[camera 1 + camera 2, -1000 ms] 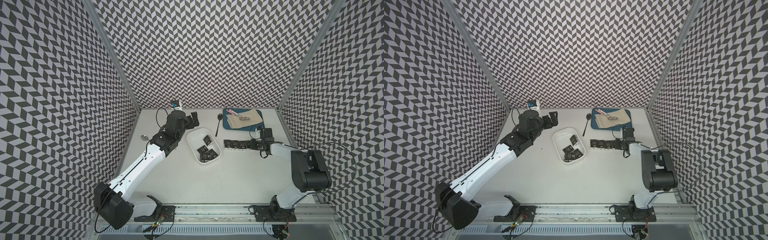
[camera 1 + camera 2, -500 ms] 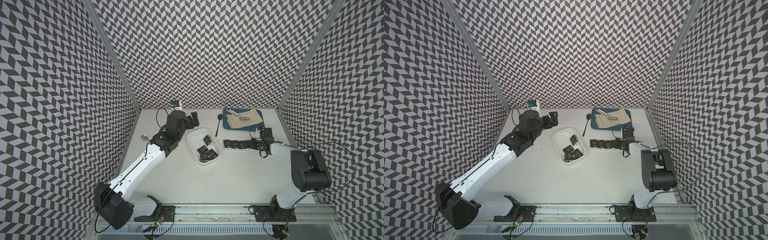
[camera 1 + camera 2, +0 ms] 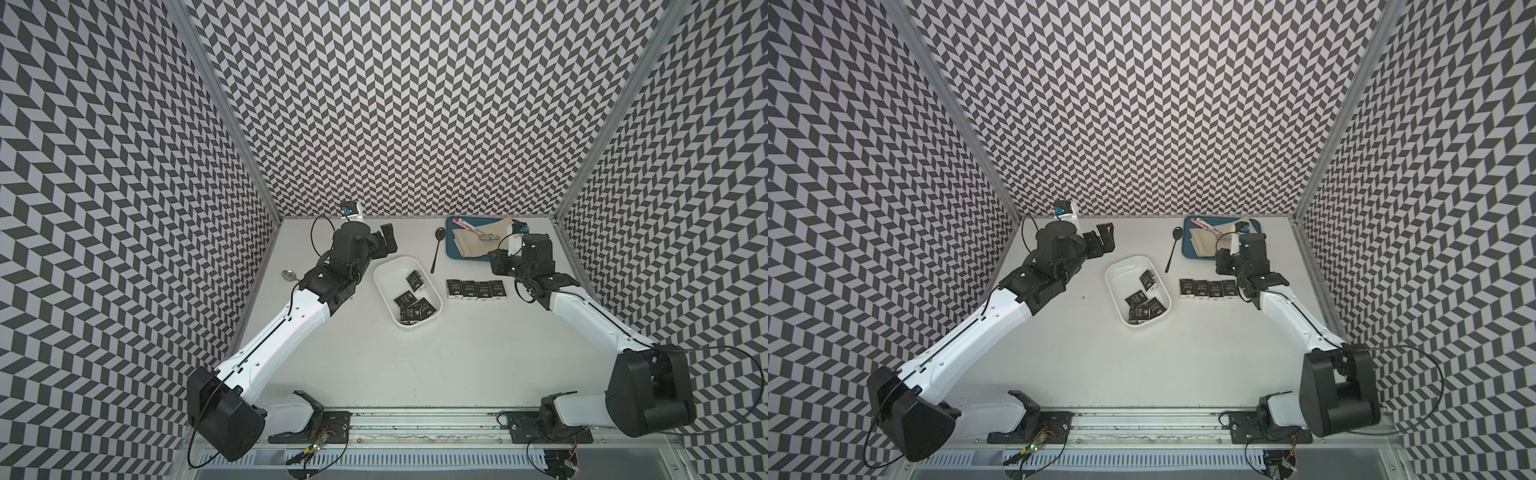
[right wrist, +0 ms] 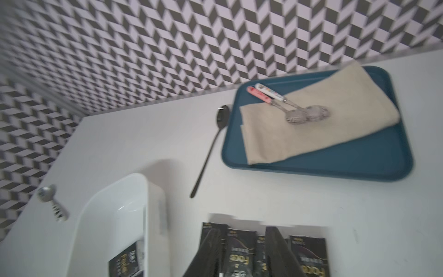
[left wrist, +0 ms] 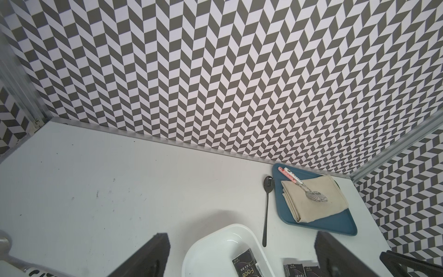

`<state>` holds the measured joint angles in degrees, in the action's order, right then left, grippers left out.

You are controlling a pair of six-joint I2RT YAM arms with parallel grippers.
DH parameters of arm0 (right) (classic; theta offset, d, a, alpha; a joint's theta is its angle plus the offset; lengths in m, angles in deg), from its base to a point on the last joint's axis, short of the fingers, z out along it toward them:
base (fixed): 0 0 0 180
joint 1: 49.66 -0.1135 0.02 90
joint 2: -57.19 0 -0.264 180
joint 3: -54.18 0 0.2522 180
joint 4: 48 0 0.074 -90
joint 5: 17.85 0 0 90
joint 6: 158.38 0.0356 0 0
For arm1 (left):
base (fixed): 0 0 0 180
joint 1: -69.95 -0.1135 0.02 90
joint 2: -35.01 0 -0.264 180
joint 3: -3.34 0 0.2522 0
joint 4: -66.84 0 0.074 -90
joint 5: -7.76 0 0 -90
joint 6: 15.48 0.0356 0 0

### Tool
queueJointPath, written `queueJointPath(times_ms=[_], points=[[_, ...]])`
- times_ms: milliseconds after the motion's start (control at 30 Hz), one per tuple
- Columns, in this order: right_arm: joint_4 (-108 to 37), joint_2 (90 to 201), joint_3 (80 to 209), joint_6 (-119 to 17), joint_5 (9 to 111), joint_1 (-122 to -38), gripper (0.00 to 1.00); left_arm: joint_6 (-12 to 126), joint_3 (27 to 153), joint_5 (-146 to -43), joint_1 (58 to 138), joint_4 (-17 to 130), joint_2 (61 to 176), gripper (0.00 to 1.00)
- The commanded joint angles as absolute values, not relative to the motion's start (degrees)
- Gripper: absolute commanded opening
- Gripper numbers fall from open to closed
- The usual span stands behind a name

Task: Take the pocket tissues out of the storage box
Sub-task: Place the pocket tissues at the center of the board, then pick up the pocket tissues from the storage box.

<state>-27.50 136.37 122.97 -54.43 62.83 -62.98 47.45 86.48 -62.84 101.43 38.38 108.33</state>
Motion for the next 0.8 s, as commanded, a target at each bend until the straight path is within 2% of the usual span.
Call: queueJointPath(times_ms=[0, 133, 300, 767], points=[[-30.5, 137.8, 123.4, -54.0, 55.0, -67.5, 0.37, 47.9, 85.3, -61.7, 101.6, 37.6, 106.7, 0.99], [-32.1, 141.4, 125.4, -54.2, 51.2, -75.3, 0.37, 48.1, 85.7, -61.2, 101.4, 36.3, 106.1, 0.99], [-25.6, 148.1, 132.3, -61.9, 50.6, -82.8, 0.42, 47.6, 84.7, -61.4, 100.6, 35.9, 105.3, 0.99], [-11.9, 162.0, 142.3, -84.7, 44.4, -84.4, 0.45, 48.0, 84.6, -62.9, 98.8, 35.2, 103.8, 0.99]])
